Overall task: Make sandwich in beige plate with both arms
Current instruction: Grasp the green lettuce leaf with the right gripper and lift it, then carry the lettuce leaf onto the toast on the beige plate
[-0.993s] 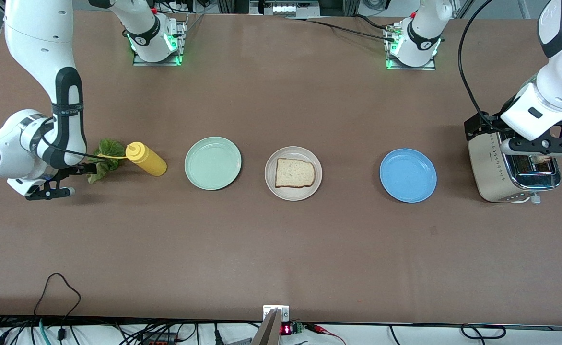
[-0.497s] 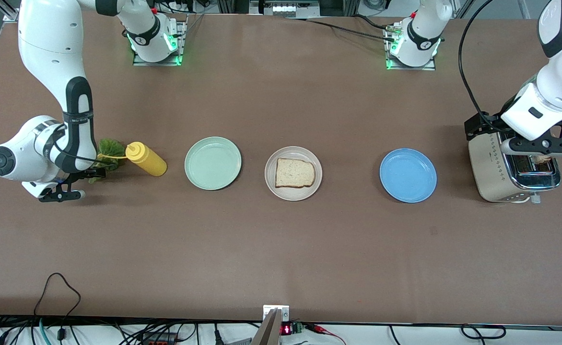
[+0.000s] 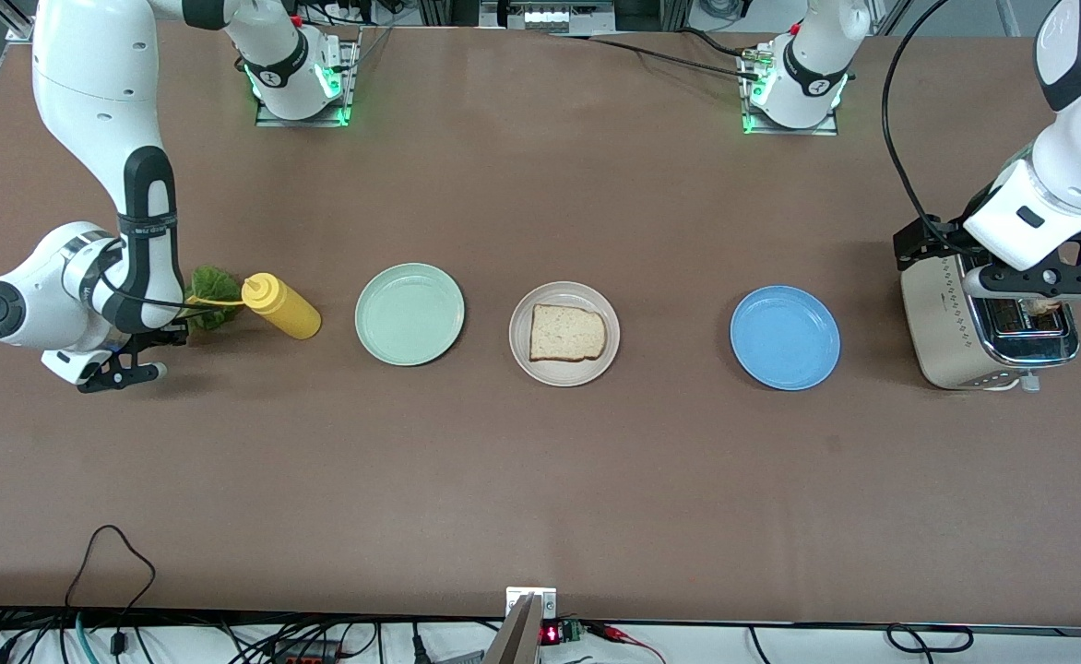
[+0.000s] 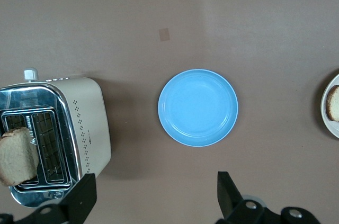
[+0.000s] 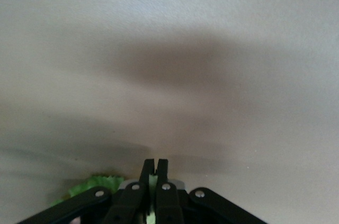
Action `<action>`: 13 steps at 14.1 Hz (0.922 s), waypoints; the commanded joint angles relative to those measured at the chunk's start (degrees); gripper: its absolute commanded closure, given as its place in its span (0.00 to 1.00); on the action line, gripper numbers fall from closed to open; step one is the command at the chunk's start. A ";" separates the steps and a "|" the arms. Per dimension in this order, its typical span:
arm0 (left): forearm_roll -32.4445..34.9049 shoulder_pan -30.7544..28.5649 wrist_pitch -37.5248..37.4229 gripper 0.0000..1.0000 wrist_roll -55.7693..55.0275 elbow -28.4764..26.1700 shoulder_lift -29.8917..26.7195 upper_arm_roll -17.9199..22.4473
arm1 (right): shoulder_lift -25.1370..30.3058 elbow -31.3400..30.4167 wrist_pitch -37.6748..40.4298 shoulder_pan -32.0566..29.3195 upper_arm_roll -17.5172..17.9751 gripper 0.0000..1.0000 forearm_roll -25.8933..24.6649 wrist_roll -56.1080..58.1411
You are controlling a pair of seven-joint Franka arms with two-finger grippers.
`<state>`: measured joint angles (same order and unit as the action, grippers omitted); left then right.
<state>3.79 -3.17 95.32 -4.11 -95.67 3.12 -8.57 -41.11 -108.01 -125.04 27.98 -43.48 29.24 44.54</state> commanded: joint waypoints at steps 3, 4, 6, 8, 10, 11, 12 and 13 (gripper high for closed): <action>-0.80 0.18 -1.02 0.00 0.60 0.57 -0.31 0.39 | 2.00 7.79 13.74 0.85 -5.21 1.00 -0.06 14.22; -0.80 0.18 -1.02 0.00 0.60 0.57 -0.31 0.39 | 2.00 10.16 16.30 0.85 -6.08 1.00 -0.41 18.70; -0.80 0.18 -1.02 0.00 0.60 0.57 -0.31 0.39 | 2.00 13.60 20.17 1.37 -7.40 1.00 -1.28 25.47; -0.80 0.18 -1.10 0.00 0.60 0.57 -0.31 0.39 | 2.00 18.69 25.17 3.56 -9.51 1.00 -4.01 31.72; -0.80 0.18 -1.37 0.00 0.60 0.57 -0.31 0.39 | 2.00 23.17 30.79 7.07 -13.63 1.00 -4.37 36.82; -0.80 0.18 -1.46 0.00 0.60 0.57 -0.31 0.39 | 2.00 25.02 32.91 9.35 -15.65 1.00 -4.11 38.94; -0.80 0.18 -1.46 0.00 0.60 0.57 -0.31 0.39 | 2.09 26.61 34.85 12.51 -18.11 1.00 -3.93 41.48; -0.80 0.09 -1.46 0.00 0.60 0.57 -0.22 0.39 | 2.09 27.58 36.52 15.59 -20.48 1.00 -3.67 42.81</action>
<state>3.79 -3.17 94.94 -4.11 -95.67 3.12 -8.54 -38.59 -83.14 -92.44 37.96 -59.16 25.84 83.47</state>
